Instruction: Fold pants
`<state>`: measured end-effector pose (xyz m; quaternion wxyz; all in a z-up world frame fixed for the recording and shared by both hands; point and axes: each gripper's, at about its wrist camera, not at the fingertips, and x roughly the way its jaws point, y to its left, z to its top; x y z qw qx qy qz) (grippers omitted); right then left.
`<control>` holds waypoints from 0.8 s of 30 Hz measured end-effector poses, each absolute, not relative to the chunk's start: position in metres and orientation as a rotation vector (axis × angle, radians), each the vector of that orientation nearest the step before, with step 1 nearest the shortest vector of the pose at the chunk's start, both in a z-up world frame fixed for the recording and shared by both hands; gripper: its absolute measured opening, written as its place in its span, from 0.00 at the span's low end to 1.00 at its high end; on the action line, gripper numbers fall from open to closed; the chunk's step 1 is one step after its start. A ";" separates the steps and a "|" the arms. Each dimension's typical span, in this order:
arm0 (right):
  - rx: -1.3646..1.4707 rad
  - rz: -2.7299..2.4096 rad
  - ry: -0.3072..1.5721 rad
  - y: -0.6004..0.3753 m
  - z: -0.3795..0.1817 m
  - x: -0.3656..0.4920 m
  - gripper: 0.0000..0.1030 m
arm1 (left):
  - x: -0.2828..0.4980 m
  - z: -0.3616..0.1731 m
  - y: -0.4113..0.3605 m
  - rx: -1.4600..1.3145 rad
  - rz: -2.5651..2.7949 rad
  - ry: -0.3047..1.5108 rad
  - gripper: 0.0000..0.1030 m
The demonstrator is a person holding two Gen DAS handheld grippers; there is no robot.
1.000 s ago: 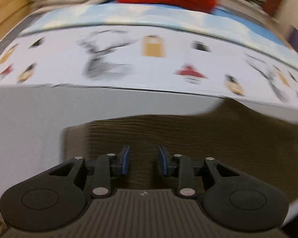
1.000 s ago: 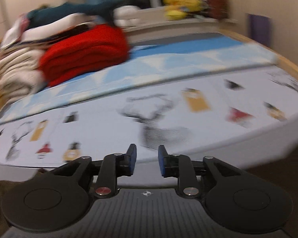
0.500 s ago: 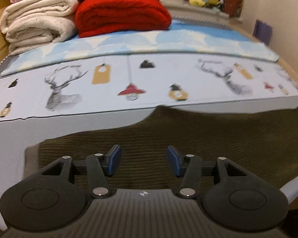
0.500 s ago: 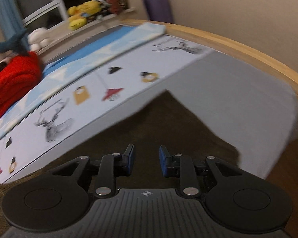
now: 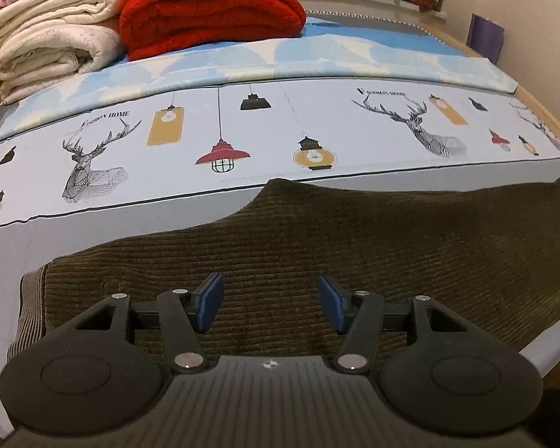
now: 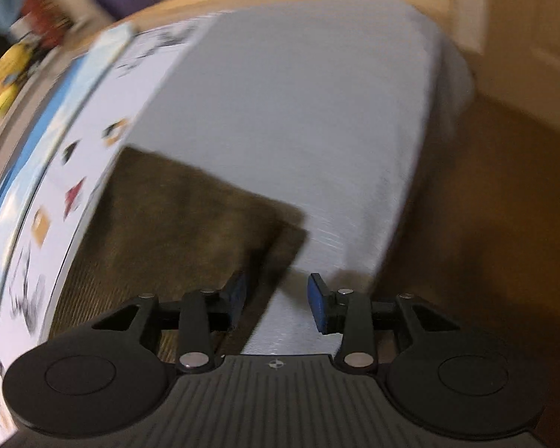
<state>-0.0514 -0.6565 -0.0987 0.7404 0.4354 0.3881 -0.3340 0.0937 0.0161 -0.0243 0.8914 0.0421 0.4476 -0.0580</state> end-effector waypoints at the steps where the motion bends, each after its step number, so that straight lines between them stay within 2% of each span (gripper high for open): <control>1: 0.985 -0.730 0.842 -0.659 -0.102 -0.052 0.37 | 0.094 -0.025 0.015 0.091 -0.124 0.931 0.60; 10: 1.128 -0.714 0.745 -0.667 -0.112 -0.041 0.37 | 0.094 -0.030 0.010 0.150 -0.144 0.924 0.60; 16: 1.156 -0.805 0.624 -0.664 -0.093 -0.057 0.40 | 0.096 -0.031 0.015 0.156 -0.130 0.921 0.60; 24: 1.145 -0.757 0.729 -0.663 -0.112 -0.031 0.40 | 0.096 -0.032 0.008 0.174 -0.149 0.920 0.60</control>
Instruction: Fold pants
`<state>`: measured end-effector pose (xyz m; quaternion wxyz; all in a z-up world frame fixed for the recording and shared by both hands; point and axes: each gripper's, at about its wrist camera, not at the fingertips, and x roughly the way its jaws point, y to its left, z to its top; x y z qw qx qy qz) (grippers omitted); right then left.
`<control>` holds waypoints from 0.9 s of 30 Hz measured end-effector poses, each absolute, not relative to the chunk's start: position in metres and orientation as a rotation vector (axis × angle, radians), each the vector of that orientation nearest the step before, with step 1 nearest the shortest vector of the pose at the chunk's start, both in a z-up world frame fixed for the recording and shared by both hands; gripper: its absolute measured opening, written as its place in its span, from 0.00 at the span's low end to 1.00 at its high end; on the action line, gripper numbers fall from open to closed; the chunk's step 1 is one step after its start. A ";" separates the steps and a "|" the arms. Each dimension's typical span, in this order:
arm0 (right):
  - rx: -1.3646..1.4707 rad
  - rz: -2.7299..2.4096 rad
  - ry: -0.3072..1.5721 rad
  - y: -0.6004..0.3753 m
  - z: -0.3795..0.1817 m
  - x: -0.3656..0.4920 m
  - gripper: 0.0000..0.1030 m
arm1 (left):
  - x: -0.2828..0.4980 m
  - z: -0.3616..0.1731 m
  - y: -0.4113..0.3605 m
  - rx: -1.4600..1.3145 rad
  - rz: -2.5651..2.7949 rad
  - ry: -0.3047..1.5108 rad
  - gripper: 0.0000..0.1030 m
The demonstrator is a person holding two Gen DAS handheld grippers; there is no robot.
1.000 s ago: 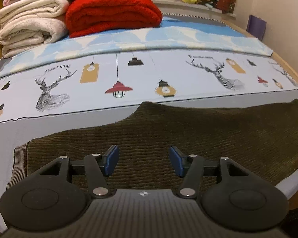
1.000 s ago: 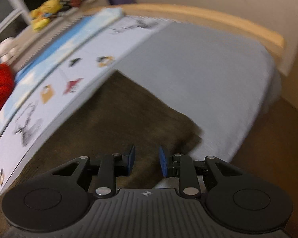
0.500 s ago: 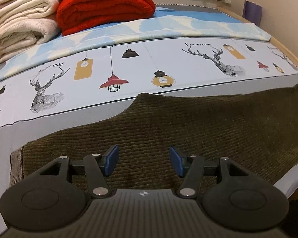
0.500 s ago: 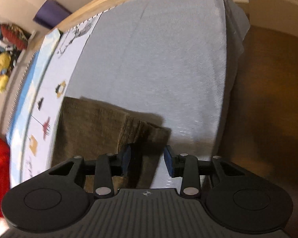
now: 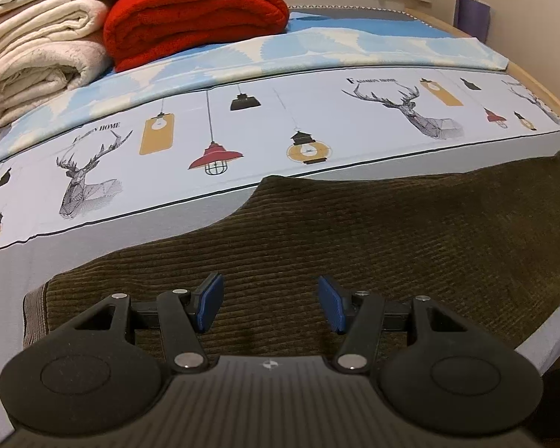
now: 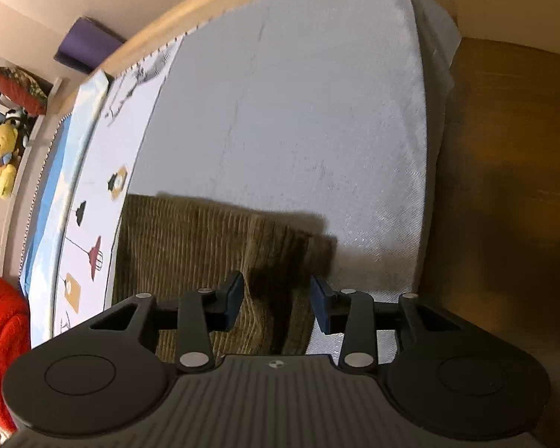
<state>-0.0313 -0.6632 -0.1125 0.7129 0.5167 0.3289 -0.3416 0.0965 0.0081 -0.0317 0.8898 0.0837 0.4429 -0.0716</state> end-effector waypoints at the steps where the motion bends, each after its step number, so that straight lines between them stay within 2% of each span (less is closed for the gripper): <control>1: 1.137 -0.760 0.733 -0.663 -0.113 -0.029 0.42 | 0.096 -0.032 0.008 0.178 -0.151 0.918 0.60; 6: 1.097 -0.793 0.773 -0.663 -0.119 -0.020 0.43 | 0.095 -0.033 0.012 0.183 -0.148 0.919 0.60; 7: 1.092 -0.794 0.776 -0.663 -0.120 -0.019 0.41 | 0.095 -0.033 0.013 0.182 -0.146 0.919 0.60; 12: 1.046 -0.781 0.770 -0.658 -0.117 -0.018 0.14 | 0.096 -0.033 0.017 0.179 -0.137 0.923 0.60; 13: 1.031 -0.781 0.763 -0.657 -0.114 -0.017 0.06 | 0.096 -0.033 0.016 0.178 -0.137 0.922 0.60; 20: 0.998 -0.806 0.649 -0.635 -0.084 -0.017 0.05 | 0.094 -0.029 0.017 0.174 -0.145 0.907 0.60; 27: 1.068 -0.905 0.712 -0.635 -0.098 -0.018 0.10 | 0.089 -0.027 0.027 0.166 -0.143 0.907 0.60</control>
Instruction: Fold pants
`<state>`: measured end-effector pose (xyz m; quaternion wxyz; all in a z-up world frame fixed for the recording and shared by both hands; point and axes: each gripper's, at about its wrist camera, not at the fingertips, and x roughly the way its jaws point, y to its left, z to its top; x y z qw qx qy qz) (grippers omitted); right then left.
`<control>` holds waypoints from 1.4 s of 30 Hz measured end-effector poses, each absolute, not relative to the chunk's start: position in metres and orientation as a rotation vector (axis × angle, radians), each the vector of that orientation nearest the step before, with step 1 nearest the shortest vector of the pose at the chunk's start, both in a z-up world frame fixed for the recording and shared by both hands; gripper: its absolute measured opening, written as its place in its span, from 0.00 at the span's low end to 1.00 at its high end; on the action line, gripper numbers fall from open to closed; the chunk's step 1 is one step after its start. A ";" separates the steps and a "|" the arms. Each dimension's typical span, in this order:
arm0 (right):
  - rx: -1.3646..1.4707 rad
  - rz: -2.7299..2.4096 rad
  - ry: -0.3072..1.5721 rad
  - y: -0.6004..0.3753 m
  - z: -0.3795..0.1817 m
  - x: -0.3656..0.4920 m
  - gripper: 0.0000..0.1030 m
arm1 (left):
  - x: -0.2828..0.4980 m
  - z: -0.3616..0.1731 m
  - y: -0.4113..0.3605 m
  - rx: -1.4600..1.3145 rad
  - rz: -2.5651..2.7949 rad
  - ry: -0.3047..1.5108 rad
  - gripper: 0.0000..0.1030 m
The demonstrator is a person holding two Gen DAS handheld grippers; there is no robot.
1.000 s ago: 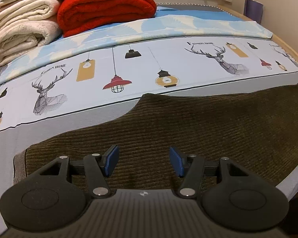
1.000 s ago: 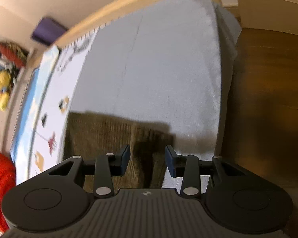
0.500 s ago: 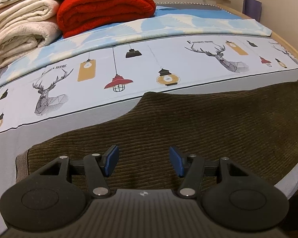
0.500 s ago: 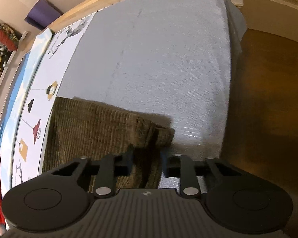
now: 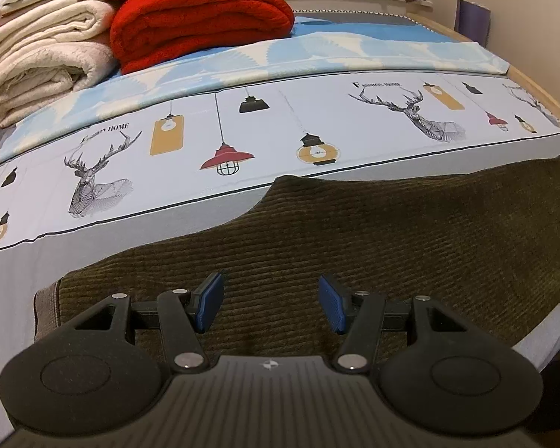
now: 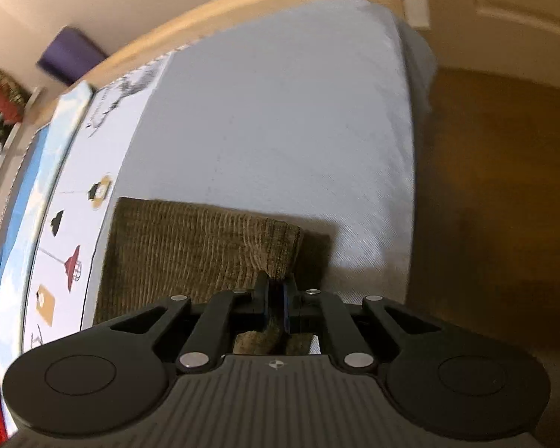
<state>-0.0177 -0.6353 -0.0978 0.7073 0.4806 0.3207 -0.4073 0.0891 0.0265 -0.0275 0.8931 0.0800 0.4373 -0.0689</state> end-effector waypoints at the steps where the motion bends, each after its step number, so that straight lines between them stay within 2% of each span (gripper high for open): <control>1: 1.043 -0.902 0.725 -0.637 -0.097 -0.017 0.11 | 0.088 -0.027 0.029 0.164 -0.142 0.907 0.60; 3: 1.000 -0.895 0.741 -0.641 -0.095 -0.018 0.12 | 0.087 -0.027 0.034 0.158 -0.136 0.906 0.60; 5: 1.006 -0.884 0.747 -0.645 -0.097 -0.022 0.27 | 0.088 -0.025 0.038 0.151 -0.131 0.902 0.60; 11: 1.089 -0.798 0.790 -0.659 -0.111 -0.030 0.43 | 0.096 -0.025 0.037 0.145 -0.122 0.904 0.60; 16: 1.095 -0.764 0.791 -0.664 -0.118 -0.021 0.43 | 0.097 -0.030 0.019 0.198 -0.156 0.910 0.60; 18: 1.032 -0.751 0.808 -0.660 -0.116 -0.011 0.33 | 0.096 -0.033 0.014 0.220 -0.164 0.909 0.60; 19: 1.003 -0.739 0.809 -0.658 -0.114 -0.008 0.16 | 0.097 -0.034 0.013 0.228 -0.165 0.908 0.60; 22: 0.957 -0.731 0.781 -0.651 -0.105 -0.004 0.11 | 0.098 -0.035 0.013 0.226 -0.161 0.908 0.60; 26: 0.905 -0.762 0.732 -0.636 -0.083 -0.004 0.10 | 0.099 -0.035 0.015 0.216 -0.157 0.907 0.60; 29: 0.624 -0.663 0.642 -0.584 -0.035 0.014 0.09 | 0.098 -0.034 0.017 0.216 -0.156 0.906 0.60; 33: 0.124 -0.307 0.447 -0.448 0.024 0.030 0.10 | 0.096 -0.034 0.023 0.211 -0.136 0.906 0.60; 36: -0.065 0.016 0.377 -0.348 0.029 0.026 0.10 | 0.096 -0.035 0.031 0.192 -0.118 0.918 0.60; 39: -0.175 0.324 0.498 -0.262 0.000 0.028 0.12 | 0.096 -0.035 0.038 0.179 -0.099 0.927 0.60; 42: -0.212 0.579 0.819 -0.204 -0.055 0.035 0.24 | 0.097 -0.034 0.044 0.167 -0.085 0.930 0.60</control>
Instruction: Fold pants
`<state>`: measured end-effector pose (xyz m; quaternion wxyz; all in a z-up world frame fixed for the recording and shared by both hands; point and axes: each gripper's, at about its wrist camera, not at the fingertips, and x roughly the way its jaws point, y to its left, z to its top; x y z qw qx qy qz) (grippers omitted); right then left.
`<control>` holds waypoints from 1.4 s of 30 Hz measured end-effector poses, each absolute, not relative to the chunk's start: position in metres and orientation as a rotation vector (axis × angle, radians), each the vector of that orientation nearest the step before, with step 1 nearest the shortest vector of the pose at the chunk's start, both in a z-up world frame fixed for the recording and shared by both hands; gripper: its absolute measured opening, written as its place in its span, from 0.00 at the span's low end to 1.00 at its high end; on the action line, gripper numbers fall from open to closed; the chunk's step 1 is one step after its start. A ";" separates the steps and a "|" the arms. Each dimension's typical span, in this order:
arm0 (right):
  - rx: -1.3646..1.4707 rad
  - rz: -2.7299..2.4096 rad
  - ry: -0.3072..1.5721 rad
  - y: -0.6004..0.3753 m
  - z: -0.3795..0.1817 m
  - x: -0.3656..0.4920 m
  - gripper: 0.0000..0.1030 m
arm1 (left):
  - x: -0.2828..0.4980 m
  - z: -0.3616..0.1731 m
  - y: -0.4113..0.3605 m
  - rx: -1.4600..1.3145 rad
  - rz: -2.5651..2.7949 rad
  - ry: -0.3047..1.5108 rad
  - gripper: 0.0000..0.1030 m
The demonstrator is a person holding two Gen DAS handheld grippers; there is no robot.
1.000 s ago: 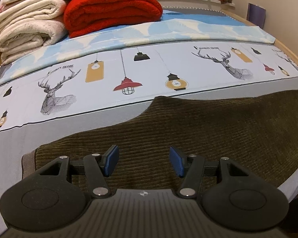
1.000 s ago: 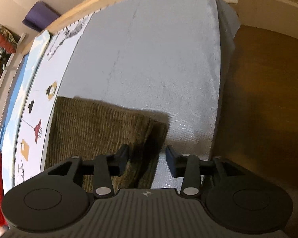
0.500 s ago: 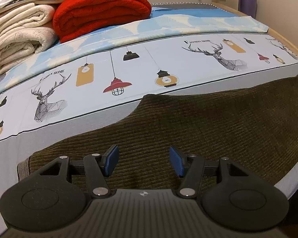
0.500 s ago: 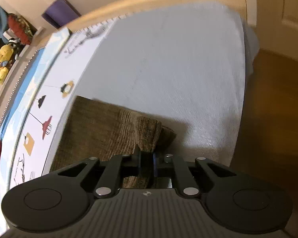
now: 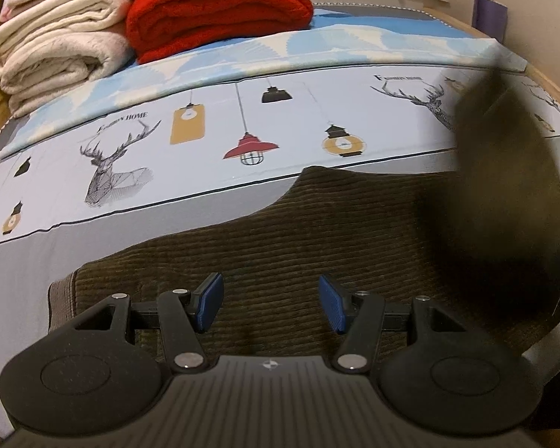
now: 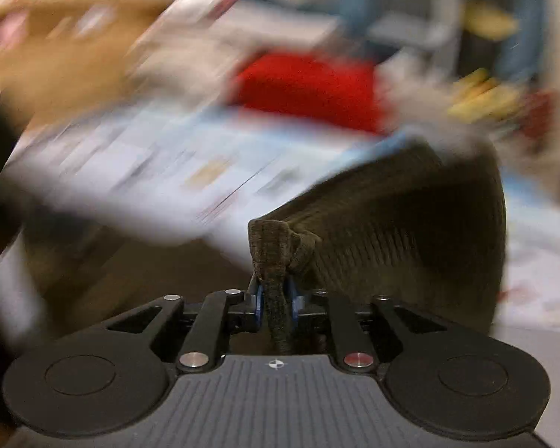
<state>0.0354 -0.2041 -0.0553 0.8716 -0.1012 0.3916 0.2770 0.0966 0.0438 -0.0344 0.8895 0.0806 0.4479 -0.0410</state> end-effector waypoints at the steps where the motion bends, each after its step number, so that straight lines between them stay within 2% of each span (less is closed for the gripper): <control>1: -0.219 0.688 0.937 -0.192 -0.074 0.036 0.28 | 0.097 -0.034 0.046 0.162 -0.081 0.932 0.60; 3: -0.260 0.754 1.007 -0.179 -0.093 0.028 0.28 | 0.097 -0.034 0.049 0.149 -0.073 0.936 0.60; 6: -0.229 0.753 0.950 -0.183 -0.080 0.025 0.29 | 0.097 -0.032 0.053 0.140 -0.073 0.935 0.60; 10: -0.200 0.656 0.878 -0.199 -0.071 0.036 0.40 | 0.099 -0.032 0.054 0.139 -0.071 0.931 0.60; 18: -0.389 0.681 0.911 -0.180 -0.098 0.036 0.40 | 0.101 -0.034 0.044 0.155 -0.088 0.932 0.60; 19: -0.381 0.682 0.914 -0.180 -0.098 0.037 0.38 | 0.101 -0.034 0.044 0.156 -0.090 0.932 0.60; 20: -0.357 0.691 0.919 -0.183 -0.097 0.039 0.20 | 0.102 -0.034 0.043 0.157 -0.091 0.931 0.60; 21: -0.325 0.704 0.923 -0.185 -0.095 0.040 0.14 | 0.102 -0.034 0.044 0.157 -0.090 0.931 0.60; 26: -0.130 0.742 0.743 -0.213 -0.044 0.035 0.13 | 0.102 -0.034 0.046 0.150 -0.087 0.930 0.60; 28: -0.115 0.827 0.772 -0.214 -0.045 0.028 0.13 | 0.102 -0.034 0.043 0.153 -0.089 0.931 0.60; 30: -0.287 0.840 0.846 -0.199 -0.069 0.020 0.14 | 0.104 -0.033 0.039 0.149 -0.093 0.932 0.60; 32: -0.409 0.813 0.891 -0.187 -0.087 0.014 0.17 | 0.106 -0.033 0.035 0.121 -0.103 0.942 0.60; 34: -0.441 0.804 0.846 -0.181 -0.084 0.009 0.22 | 0.108 -0.034 0.032 0.074 -0.125 0.962 0.60; 36: -0.463 0.789 0.809 -0.176 -0.082 0.004 0.40 | 0.111 -0.035 0.029 0.023 -0.147 0.983 0.60; 37: -0.474 0.776 0.806 -0.174 -0.083 0.003 0.53 | 0.114 -0.036 0.028 -0.004 -0.156 0.993 0.60; 38: -0.494 0.772 0.809 -0.169 -0.086 0.003 0.55 | 0.116 -0.038 0.027 -0.039 -0.167 1.005 0.60; 39: -0.525 0.776 0.812 -0.165 -0.091 0.002 0.54 | 0.120 -0.039 0.027 -0.082 -0.177 1.020 0.60; 40: -0.556 0.785 0.816 -0.162 -0.094 0.001 0.47 | 0.123 -0.040 0.027 -0.125 -0.186 1.033 0.60; 41: -0.583 0.800 0.815 -0.161 -0.095 -0.001 0.28 | 0.127 -0.042 0.026 -0.165 -0.195 1.045 0.60; 42: -0.588 0.809 0.796 -0.163 -0.092 -0.002 0.27 | 0.131 -0.043 0.025 -0.201 -0.206 1.055 0.60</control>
